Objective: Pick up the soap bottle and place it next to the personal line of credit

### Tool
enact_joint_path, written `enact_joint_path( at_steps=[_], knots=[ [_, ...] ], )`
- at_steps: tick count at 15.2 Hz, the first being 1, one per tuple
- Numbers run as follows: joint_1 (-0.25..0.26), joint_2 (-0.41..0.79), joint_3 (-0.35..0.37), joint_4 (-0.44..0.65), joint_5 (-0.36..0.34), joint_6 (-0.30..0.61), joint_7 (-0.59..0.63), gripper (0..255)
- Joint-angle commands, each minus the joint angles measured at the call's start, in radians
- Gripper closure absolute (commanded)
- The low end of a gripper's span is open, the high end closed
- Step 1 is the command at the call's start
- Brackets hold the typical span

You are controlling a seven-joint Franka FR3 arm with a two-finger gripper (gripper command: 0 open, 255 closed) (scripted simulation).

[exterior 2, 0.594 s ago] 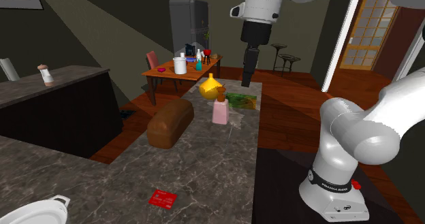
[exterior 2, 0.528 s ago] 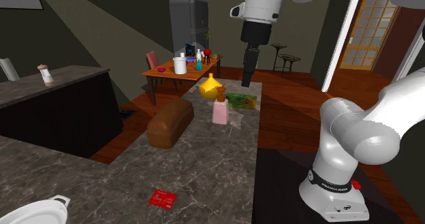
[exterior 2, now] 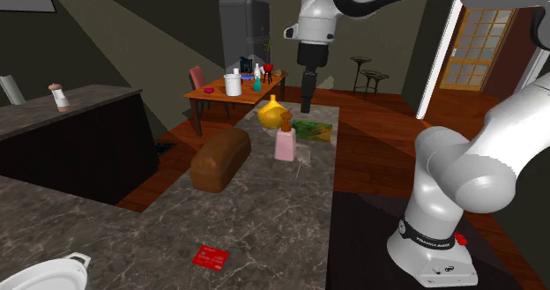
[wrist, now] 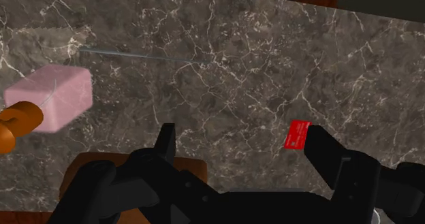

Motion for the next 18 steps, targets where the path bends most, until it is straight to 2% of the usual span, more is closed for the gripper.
enact_joint_path(
  at_steps=[1,10,18],
  knots=[
    [-0.006,0.066,-0.043,0.035,-0.016,0.013,-0.049,0],
    [-0.027,0.361,-0.212,0.196,-0.030,0.070,-0.262,0],
    [-0.066,0.684,-0.328,0.418,0.048,0.082,-0.472,0]
  ],
)
